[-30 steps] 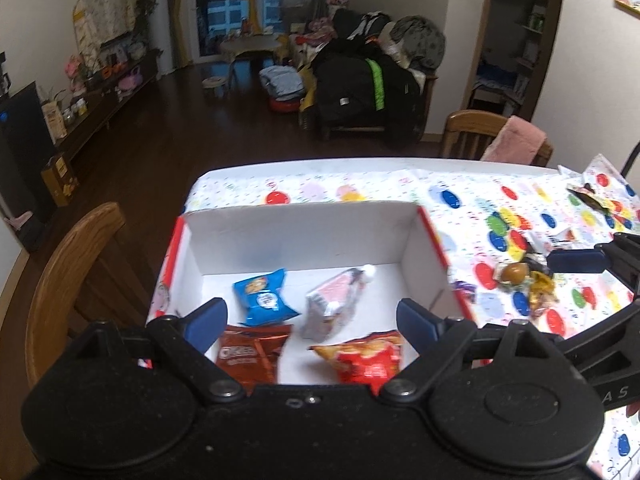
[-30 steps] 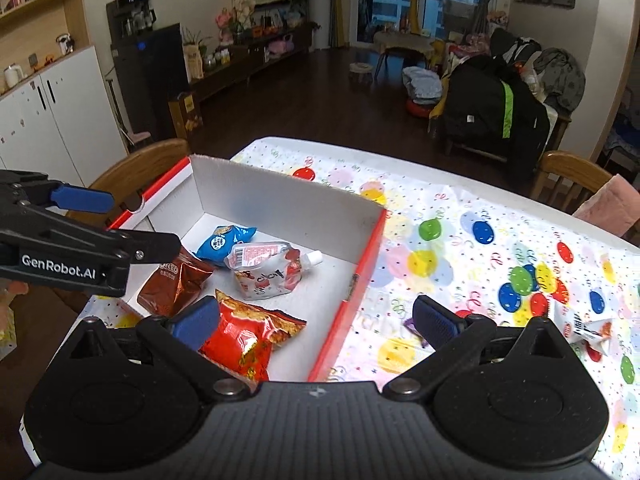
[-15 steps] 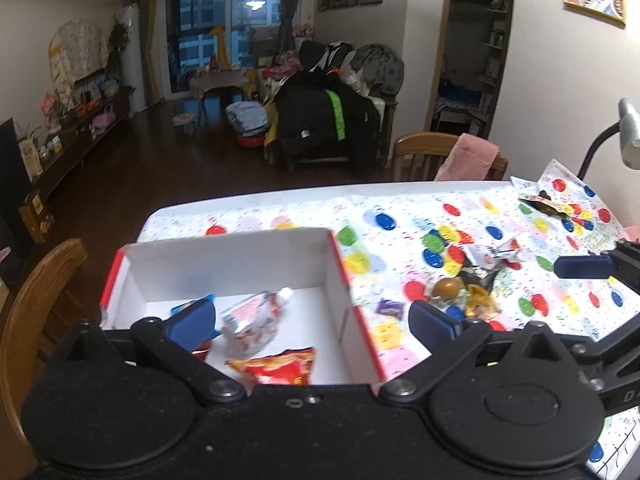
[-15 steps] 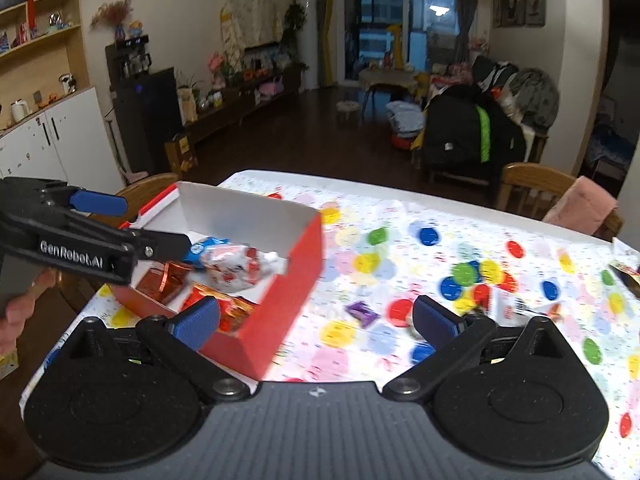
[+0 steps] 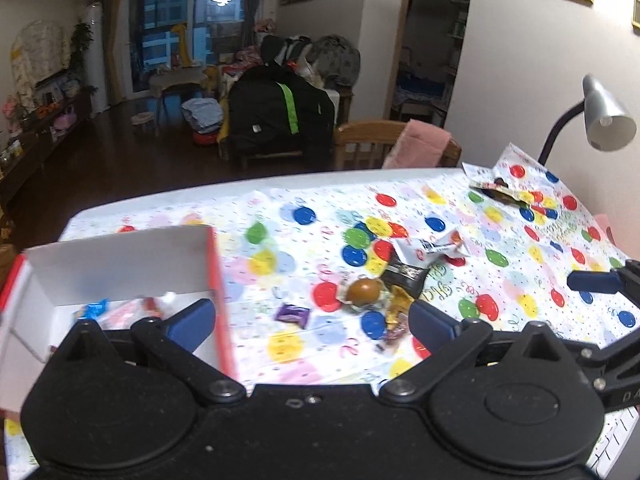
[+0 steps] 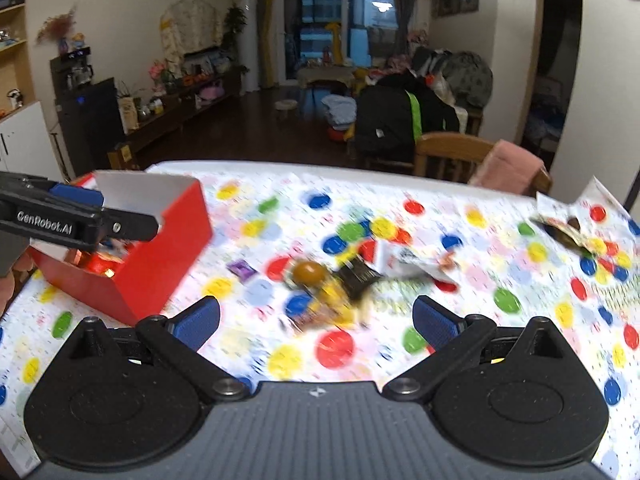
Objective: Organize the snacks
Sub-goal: 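Move both tools back toward the remaining candies, then grasp the brown egg candy with the left tool while the right tool grasps the brown wrapped roll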
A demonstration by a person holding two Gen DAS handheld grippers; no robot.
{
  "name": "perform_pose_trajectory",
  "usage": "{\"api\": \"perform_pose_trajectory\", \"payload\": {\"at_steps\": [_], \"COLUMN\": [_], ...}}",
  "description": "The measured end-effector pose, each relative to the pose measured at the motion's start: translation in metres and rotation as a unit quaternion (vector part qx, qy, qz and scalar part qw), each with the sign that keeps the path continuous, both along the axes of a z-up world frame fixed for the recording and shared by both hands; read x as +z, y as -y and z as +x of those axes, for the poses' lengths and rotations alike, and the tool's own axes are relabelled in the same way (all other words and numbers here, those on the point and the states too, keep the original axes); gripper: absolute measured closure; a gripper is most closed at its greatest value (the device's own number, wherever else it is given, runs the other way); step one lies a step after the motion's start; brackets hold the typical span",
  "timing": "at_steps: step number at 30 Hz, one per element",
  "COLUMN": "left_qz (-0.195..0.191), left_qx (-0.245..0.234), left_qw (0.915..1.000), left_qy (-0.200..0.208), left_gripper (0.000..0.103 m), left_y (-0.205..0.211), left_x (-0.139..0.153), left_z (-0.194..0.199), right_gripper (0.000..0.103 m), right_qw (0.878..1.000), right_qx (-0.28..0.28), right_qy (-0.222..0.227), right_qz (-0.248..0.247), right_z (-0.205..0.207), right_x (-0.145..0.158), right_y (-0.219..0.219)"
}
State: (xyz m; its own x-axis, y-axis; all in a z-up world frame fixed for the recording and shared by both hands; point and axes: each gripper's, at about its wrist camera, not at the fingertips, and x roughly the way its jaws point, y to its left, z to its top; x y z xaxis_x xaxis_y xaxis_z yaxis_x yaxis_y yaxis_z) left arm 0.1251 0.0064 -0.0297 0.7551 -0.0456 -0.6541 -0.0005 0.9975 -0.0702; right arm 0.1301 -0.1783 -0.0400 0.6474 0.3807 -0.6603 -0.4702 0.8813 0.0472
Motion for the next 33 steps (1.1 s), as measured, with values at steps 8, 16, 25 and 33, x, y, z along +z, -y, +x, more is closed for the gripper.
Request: {"api": "perform_pose_trajectory", "payload": {"at_steps": [8, 16, 25, 33], "left_qz": [0.02, 0.044, 0.022, -0.007], "left_qx": [0.006, 0.014, 0.009, 0.014], "left_qw": [0.9987, 0.9952, 0.9939, 0.9909], "left_qy": [-0.046, -0.087, -0.108, -0.134], "left_gripper": [0.0, 0.004, 0.01, 0.021], "left_y": [0.03, 0.047, 0.058, 0.054], "left_x": [-0.04, -0.077, -0.102, -0.123], "left_z": [0.05, 0.092, 0.135, 0.164], "right_gripper": [0.0, 0.0, 0.013, 0.024], "right_qw": [0.999, 0.995, 0.991, 0.988], "right_qx": [0.032, 0.07, 0.086, 0.093], "right_qy": [-0.029, -0.066, -0.098, -0.116], "right_qz": [-0.02, -0.03, -0.03, -0.027], "right_z": [0.003, 0.002, 0.01, 0.017], "right_x": [-0.041, -0.083, -0.102, -0.112], "right_y": [0.016, 0.011, -0.002, -0.009]}}
